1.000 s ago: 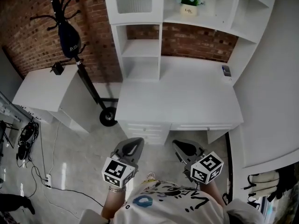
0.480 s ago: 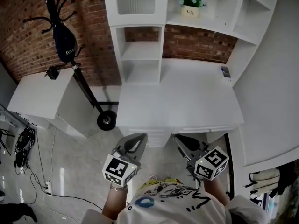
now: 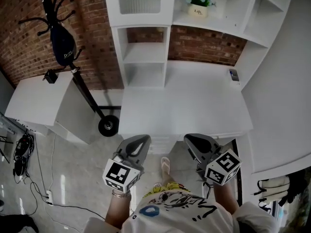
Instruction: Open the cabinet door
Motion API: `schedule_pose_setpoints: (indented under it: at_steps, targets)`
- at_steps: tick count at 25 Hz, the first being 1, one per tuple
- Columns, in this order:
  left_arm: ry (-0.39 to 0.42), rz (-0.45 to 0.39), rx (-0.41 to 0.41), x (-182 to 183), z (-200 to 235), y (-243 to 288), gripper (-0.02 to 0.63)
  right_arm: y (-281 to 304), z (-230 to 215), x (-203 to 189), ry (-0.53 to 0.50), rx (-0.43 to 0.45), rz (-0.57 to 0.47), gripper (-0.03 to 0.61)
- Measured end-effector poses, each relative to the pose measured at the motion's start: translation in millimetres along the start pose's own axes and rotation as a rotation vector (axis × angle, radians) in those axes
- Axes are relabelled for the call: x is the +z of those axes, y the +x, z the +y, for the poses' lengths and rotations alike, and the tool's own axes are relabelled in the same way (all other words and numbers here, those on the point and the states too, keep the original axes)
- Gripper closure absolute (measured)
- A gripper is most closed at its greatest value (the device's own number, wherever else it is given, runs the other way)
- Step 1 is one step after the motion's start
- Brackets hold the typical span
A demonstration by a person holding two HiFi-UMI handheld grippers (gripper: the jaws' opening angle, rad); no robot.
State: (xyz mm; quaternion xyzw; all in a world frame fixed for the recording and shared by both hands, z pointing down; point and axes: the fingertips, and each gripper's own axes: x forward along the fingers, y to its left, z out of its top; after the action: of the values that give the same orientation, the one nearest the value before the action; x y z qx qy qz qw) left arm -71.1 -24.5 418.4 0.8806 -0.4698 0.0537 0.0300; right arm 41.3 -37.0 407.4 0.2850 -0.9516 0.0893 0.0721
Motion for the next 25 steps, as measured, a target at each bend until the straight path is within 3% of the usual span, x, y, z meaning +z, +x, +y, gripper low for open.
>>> schedule_pose_setpoints:
  at_steps: [12, 25]
  targets:
    - [0.008, -0.012, 0.054, 18.4, 49.3, 64.0, 0.6, 49.2, -68.1, 32.5, 0.025, 0.049, -0.075, 0.549]
    - [0.051, -0.068, 0.109, 57.3, 118.3, 153.4, 0.6, 107.6, -154.9, 89.0, -0.024, 0.099, -0.157, 0.549]
